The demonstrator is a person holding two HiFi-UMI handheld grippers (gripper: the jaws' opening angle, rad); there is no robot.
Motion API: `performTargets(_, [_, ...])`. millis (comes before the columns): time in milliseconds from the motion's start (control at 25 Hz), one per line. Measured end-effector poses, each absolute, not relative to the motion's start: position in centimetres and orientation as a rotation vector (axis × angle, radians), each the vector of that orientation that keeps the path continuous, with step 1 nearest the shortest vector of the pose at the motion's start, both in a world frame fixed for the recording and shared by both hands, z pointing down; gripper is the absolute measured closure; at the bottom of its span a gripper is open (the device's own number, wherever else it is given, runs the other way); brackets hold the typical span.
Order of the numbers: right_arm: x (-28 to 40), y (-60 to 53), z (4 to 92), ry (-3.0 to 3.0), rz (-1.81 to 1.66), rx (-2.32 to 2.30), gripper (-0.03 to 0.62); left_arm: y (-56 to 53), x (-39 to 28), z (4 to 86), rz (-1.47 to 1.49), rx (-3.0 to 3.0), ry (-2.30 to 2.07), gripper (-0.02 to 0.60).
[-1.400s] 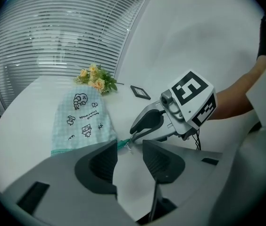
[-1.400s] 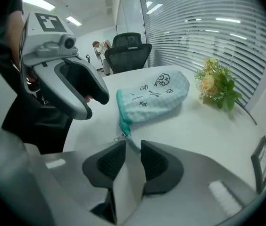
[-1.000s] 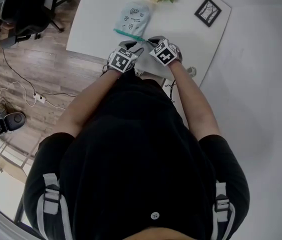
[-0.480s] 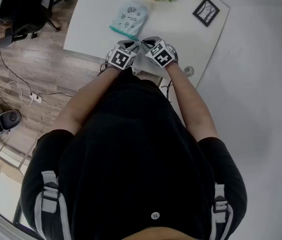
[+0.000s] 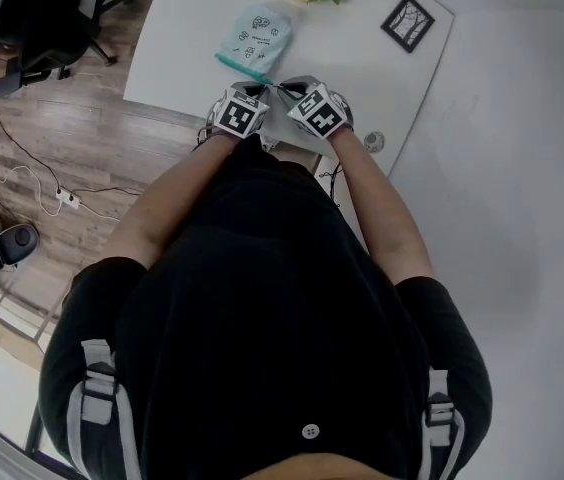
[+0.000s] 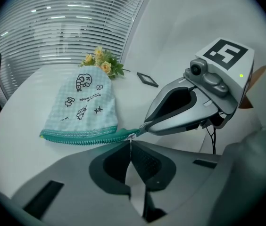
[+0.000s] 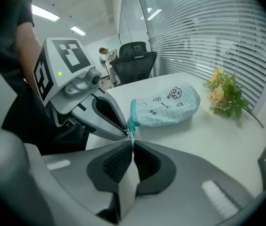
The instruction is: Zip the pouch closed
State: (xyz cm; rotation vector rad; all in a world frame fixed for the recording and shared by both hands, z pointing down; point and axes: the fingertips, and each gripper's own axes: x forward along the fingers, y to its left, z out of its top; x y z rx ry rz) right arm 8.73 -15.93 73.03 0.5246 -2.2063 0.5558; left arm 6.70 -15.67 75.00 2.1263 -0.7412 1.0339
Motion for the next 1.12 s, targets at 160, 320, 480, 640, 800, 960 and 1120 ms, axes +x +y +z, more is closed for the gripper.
performTargets(160, [8.7, -15.8, 73.3, -2.184, 0.527, 0.512, 0.576, -15.8, 6.9, 75.2, 1.044, 2.136, -0.741, 0.572])
performTargets(320, [8.8, -15.6, 73.6, -2.155, 0.514, 0.509, 0.579, -15.9, 6.5, 75.3, 1.075, 2.108, -0.755, 0.572])
performTargets(480, [8.8, -15.5, 73.5, -2.141, 0.507, 0.506, 0.579, -15.9, 6.3, 75.3, 1.077, 2.096, -0.763, 0.572])
performTargets(640, [8.8, -15.4, 73.5, -2.134, 0.498, 0.504, 0.582, -15.9, 6.4, 75.0, 1.074, 2.095, -0.76, 0.572])
performTargets(800, [9.1, -15.1, 73.5, -2.127, 0.498, 0.51, 0.582, -15.9, 6.1, 75.3, 1.076, 2.08, -0.782, 0.572])
performTargets(960, [9.5, -15.0, 73.4, -2.129, 0.5, 0.516, 0.583, -16.3, 5.8, 75.2, 1.054, 2.075, -0.792, 0.573])
performTargets(1120, [9.7, -15.1, 73.4, -2.128, 0.499, 0.521, 0.583, -16.1, 5.9, 74.7, 1.06, 2.065, -0.783, 0.572])
